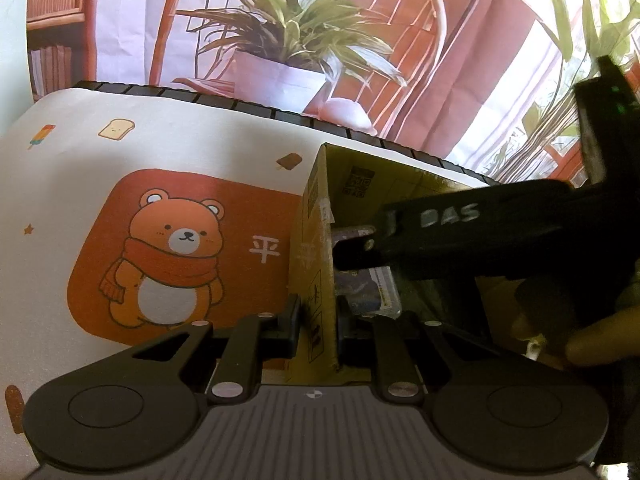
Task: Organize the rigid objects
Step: 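Lift the clear case with the right tool and carry it over the box, then lower the clear case into the cardboard box and open the right tool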
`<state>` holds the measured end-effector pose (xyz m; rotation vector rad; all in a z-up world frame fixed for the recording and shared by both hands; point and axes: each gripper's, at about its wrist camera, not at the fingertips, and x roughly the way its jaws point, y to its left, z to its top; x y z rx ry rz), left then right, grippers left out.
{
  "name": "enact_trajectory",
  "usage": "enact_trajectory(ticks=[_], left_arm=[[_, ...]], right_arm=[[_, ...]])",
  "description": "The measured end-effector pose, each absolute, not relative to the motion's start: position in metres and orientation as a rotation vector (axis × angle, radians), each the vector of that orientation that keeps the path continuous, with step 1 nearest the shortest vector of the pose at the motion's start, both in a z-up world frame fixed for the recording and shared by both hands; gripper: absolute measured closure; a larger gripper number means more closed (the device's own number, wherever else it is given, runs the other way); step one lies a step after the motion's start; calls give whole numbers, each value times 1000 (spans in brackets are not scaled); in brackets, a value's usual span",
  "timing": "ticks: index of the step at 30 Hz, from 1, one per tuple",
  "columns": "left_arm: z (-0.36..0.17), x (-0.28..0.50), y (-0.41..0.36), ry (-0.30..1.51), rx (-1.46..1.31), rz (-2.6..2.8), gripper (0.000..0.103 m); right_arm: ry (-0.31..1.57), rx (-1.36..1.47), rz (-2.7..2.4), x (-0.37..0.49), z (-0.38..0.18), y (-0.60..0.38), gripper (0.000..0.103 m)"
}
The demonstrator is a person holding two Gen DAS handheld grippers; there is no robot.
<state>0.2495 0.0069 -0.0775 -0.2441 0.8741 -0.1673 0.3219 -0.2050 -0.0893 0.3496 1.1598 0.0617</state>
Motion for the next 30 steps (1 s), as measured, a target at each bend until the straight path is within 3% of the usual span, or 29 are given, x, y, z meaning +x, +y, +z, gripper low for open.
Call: enact_trajectory(ticks=[6,30], left_arm=[[-77,250,7,875,-244,-166,85],[-78,249,6,883,-234,-156,85]], right_arm=[[1072,400,48,302,-64,-215,0],[811,273,-77,194,-26,-239,0]])
